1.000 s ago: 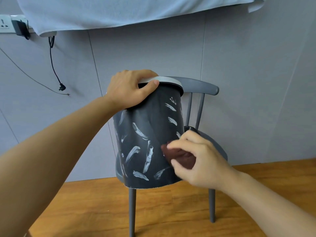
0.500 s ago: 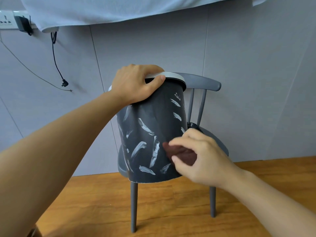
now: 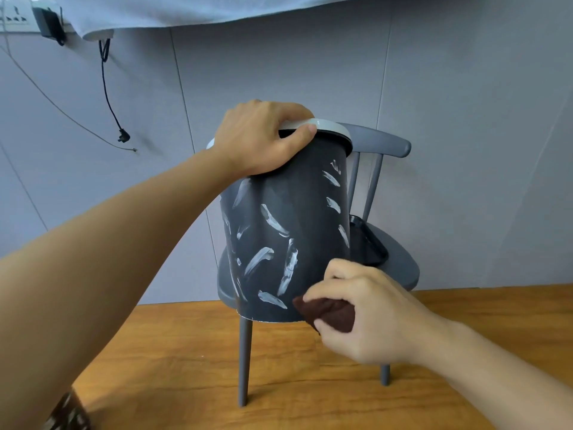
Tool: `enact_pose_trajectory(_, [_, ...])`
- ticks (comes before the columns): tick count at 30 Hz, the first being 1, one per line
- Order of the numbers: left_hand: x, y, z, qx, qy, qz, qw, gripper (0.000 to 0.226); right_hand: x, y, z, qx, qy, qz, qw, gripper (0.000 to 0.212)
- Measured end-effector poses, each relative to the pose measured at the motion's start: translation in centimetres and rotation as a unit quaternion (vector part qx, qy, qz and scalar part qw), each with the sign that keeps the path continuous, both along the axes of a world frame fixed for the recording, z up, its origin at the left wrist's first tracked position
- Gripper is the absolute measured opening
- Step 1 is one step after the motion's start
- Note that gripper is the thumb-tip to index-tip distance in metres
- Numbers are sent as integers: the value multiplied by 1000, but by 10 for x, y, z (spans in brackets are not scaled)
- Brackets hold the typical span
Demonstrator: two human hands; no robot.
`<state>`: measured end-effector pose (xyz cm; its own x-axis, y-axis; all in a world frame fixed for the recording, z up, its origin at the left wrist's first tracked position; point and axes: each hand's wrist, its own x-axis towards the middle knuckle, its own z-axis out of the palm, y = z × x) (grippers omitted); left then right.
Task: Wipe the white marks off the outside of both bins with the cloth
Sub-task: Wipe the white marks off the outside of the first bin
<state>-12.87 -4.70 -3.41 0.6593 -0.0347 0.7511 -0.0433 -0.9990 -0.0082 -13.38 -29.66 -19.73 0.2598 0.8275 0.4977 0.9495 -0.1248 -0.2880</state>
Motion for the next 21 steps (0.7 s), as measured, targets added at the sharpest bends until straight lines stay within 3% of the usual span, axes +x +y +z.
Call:
enact_pose_trajectory(4, [1, 0, 2, 0, 9, 16, 1000, 43, 1, 1, 6, 61, 1, -49, 997, 27])
enact_pose_trajectory(8, [2, -4, 2, 9, 5, 16, 1000, 41, -14, 1, -1, -45, -81, 2, 996, 27])
enact_pose_trajectory(12, [4, -8, 3, 10, 11, 21, 1000, 43, -2, -3, 8, 37, -52, -54, 997, 28])
enact_pose_trajectory(17, [3, -9, 2, 7, 11, 15, 1000, 44, -3, -6, 1, -67, -54, 5, 996, 27])
enact_pose_trajectory(19, [2, -8, 1, 0, 11, 9, 1000, 42, 14, -10, 10, 38, 41, -24, 998, 25])
enact_pose_trajectory(21, [0, -4, 1, -14, 5, 7, 1000, 42, 32, -14, 22, 162, 124, -63, 977, 26])
